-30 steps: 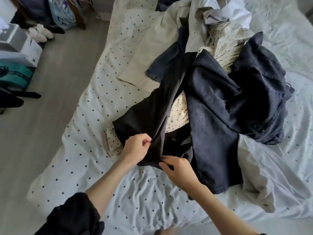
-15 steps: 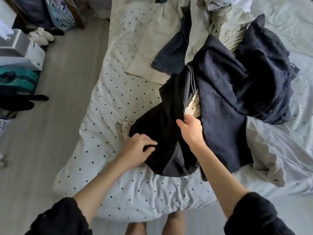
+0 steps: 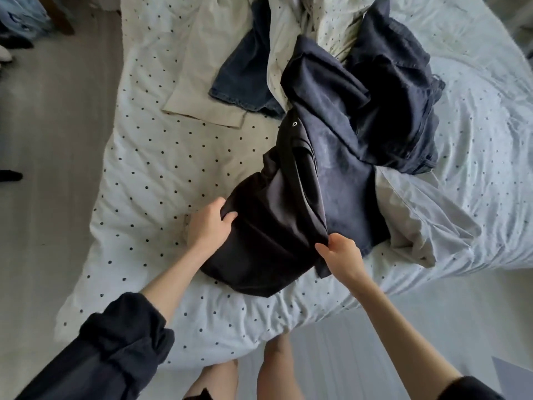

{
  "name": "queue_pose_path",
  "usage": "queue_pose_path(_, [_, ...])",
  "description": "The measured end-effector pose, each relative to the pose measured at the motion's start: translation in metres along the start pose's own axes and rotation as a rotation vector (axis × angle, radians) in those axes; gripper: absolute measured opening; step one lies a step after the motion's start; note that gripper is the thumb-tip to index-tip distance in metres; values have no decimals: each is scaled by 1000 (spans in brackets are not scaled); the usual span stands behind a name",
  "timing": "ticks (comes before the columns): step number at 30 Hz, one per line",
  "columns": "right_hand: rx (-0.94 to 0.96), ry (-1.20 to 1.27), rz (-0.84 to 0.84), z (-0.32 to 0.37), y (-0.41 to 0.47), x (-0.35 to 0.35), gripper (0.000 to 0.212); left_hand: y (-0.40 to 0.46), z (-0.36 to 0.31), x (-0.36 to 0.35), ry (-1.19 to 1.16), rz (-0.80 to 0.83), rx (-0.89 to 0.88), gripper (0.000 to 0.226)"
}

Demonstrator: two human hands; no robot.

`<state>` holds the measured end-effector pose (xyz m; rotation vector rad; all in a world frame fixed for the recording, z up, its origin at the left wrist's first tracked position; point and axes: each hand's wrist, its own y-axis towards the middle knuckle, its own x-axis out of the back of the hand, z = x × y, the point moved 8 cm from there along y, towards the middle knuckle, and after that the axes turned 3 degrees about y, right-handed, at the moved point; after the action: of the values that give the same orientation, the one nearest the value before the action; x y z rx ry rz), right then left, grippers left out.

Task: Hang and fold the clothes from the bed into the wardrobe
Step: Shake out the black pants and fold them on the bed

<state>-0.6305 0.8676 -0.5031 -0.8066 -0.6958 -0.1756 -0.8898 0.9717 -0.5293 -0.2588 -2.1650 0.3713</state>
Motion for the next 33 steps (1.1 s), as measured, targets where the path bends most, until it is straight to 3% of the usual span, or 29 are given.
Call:
queue_pose_path(4, [88, 12, -47, 31, -4, 8, 16, -17, -4, 49, 38, -206, -100, 26])
queue_pose_path(8, [227, 159, -103, 90, -17, 12, 36, -31, -30, 119, 92, -478, -335, 21])
queue_pose_path(12, [450, 114, -163, 143, -26, 10, 46, -53, -42, 161, 235, -680, -512, 16])
queue_pose_path(15, [561, -121, -197, 162, -34, -6, 47, -75, -32, 137, 383, -538, -621, 12])
queue_pose_path(17, [455, -387, -77, 147, -25, -29, 41, -88, -9, 88, 516, -302, -635, 14])
queue_pose_path(19, [324, -496, 33, 130, -20, -46, 33, -99, 19, 38, 698, 17, -568, 18])
queue_pose_path(21, [339, -510, -43, 134, -17, -48, 34, -104, 45, 7, 673, 285, -440, 27])
queue_pose_path(23, [489, -550, -214, 154, -18, -44, 37, -105, 53, -7, 520, 473, -360, 32])
queue_pose_path(25, [695, -611, -271, 177, -16, -57, 37, -101, 51, -7, 396, 491, -298, 32])
queue_pose_path(27, [780, -701, -215, 192, -4, -75, 41, -86, 49, 3, 305, 387, -265, 28])
queue_pose_path(30, [662, -938, -102, 193, 28, -97, 62, -52, 45, 31, 189, 143, -238, 28])
queue_pose_path(33, [552, -957, -141, 181, 38, -95, 66, -20, 42, 36, 209, 129, -228, 43])
